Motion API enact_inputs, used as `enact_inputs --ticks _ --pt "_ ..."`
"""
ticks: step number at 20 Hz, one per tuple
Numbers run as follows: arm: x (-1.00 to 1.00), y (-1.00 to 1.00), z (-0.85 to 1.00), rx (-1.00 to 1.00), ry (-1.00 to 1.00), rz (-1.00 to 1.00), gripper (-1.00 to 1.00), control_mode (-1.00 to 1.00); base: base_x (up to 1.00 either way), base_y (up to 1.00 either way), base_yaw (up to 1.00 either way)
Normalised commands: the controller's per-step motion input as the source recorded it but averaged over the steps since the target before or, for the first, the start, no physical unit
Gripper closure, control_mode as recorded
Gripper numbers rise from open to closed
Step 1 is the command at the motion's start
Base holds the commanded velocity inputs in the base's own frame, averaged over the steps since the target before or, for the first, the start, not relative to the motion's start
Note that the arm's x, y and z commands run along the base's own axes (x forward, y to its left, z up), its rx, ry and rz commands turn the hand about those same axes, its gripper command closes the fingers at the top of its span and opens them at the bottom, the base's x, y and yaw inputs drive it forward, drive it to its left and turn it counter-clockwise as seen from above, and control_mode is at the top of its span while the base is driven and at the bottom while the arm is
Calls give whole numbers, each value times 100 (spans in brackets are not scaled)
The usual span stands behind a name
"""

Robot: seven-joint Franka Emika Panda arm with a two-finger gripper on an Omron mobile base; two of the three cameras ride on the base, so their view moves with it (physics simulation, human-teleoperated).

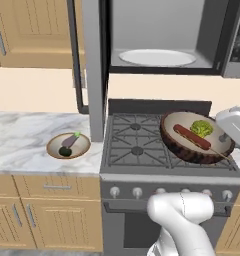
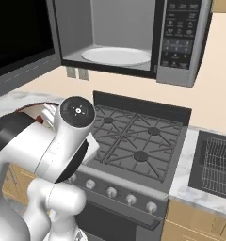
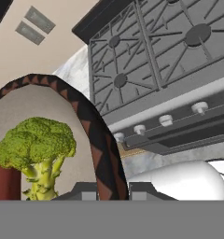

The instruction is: Place the bowl containing the broccoli and hot dog in the microwave. Close the microwave door and press the start button to microwave the meal.

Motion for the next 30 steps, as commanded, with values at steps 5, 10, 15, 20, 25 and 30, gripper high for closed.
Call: enact_inputs --ticks 5,10,15,20,25,30 --pt "0 0 0 0 0 0 100 100 27 -27 23" --pt "7 0 0 0 0 1 100 -100 16 -2 6" --pt "1 -3 12 0 -1 -7 100 -100 0 0 0" --pt "0 0 40 0 -1 -11 100 -100 0 0 0" --pt "0 -7 27 0 0 -10 100 -100 0 0 0" --pt "-13 -14 30 0 0 -11 100 -100 0 0 0"
